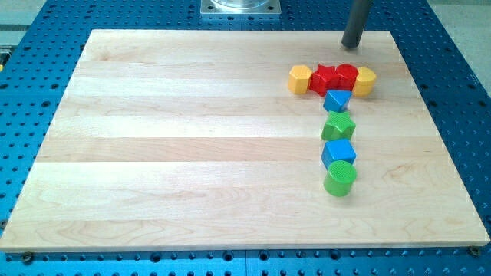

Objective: Point your arm at the center right side of the board

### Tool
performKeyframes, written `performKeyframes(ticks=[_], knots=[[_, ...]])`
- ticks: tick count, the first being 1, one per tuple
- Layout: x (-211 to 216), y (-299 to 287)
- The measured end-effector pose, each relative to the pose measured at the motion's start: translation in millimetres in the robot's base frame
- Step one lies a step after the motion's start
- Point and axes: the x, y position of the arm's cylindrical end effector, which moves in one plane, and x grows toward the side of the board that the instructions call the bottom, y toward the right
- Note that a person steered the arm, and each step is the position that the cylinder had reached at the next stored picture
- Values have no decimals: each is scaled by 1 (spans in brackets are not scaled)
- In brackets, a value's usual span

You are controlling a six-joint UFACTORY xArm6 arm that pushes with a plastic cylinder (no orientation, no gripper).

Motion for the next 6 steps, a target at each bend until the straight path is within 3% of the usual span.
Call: performKeyframes(ticks=[1,3,4,6], knots=[[0,10],[14,93],[23,92],[122,91]])
